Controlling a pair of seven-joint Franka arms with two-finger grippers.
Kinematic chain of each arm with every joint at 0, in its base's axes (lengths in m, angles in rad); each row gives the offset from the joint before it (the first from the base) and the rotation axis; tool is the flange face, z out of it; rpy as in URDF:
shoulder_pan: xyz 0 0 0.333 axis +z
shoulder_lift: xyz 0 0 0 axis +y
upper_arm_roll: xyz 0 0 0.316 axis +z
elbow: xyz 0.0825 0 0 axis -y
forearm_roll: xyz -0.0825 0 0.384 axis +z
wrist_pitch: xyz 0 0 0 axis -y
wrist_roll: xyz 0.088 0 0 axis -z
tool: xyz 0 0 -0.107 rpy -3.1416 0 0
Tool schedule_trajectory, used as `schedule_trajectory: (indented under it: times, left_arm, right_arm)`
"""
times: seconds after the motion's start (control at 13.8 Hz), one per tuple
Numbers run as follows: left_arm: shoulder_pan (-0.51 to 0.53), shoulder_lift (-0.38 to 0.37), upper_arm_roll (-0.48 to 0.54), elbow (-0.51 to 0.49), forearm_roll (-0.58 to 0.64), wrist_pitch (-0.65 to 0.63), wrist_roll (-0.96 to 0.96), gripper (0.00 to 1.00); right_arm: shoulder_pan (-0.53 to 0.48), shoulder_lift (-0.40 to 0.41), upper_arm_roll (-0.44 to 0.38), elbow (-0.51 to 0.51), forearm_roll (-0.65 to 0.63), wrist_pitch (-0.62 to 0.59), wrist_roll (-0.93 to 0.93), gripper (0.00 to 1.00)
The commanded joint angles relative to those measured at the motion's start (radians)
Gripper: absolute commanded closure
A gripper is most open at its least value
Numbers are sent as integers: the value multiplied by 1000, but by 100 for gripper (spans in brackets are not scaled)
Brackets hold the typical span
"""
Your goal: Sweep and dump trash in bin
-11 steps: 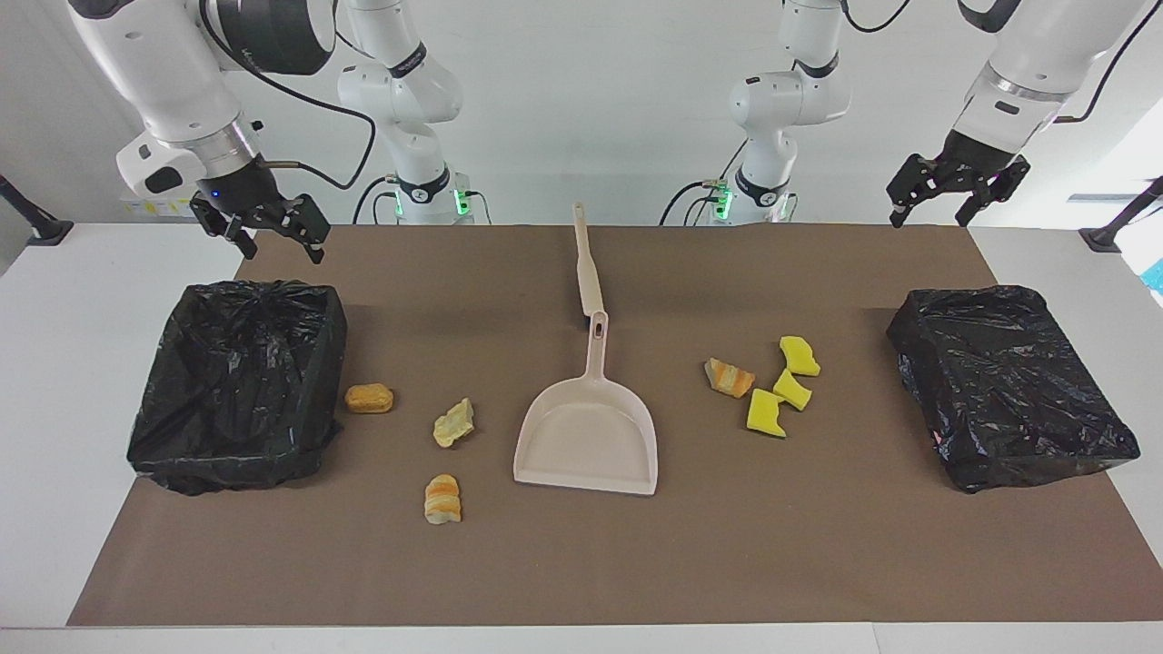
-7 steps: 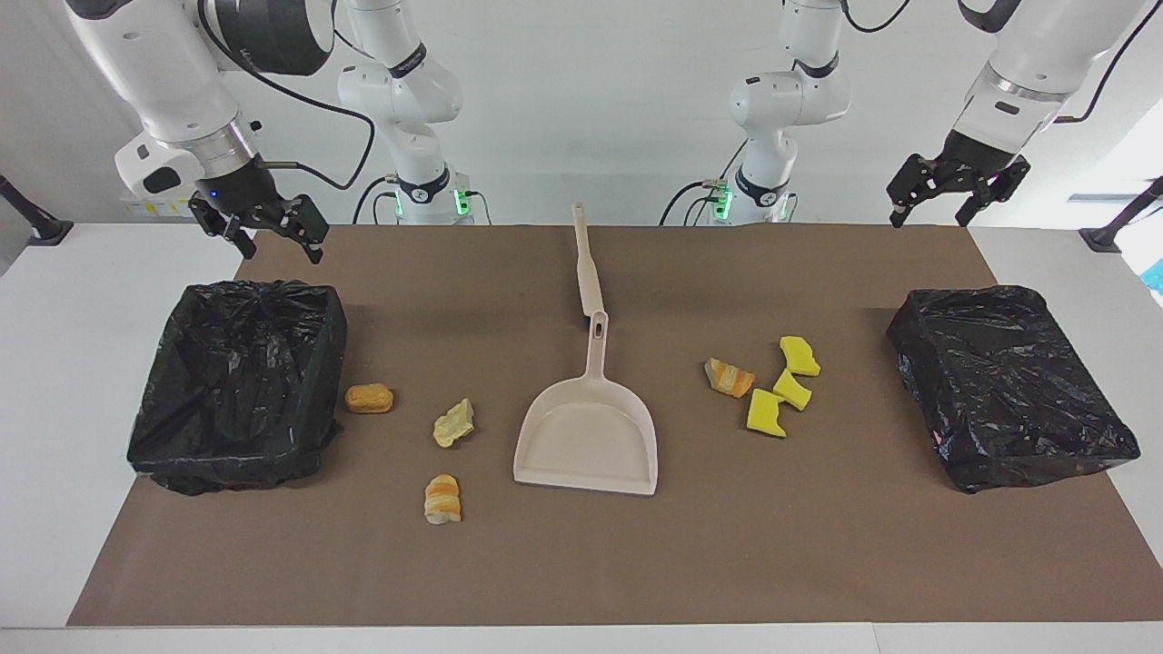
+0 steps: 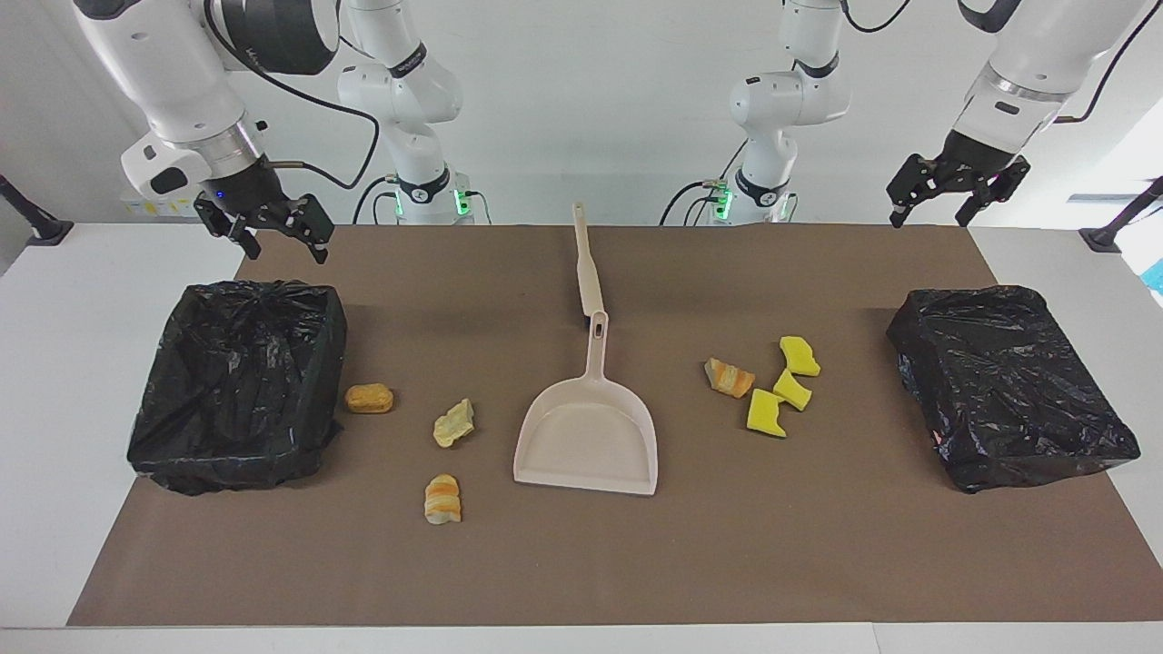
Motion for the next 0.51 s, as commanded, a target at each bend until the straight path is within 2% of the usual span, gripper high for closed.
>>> schedule_trajectory:
  times: [0.0, 0.44]
  left_arm:
    - [1, -19, 5, -18, -8, 0, 4, 0]
    - [-14, -24, -3, -19, -10, -32, 1, 0]
  right_arm:
    - [-7, -9, 1, -9, 21, 2, 4, 0]
    - [-5, -9, 1, -9, 21, 2, 4, 0]
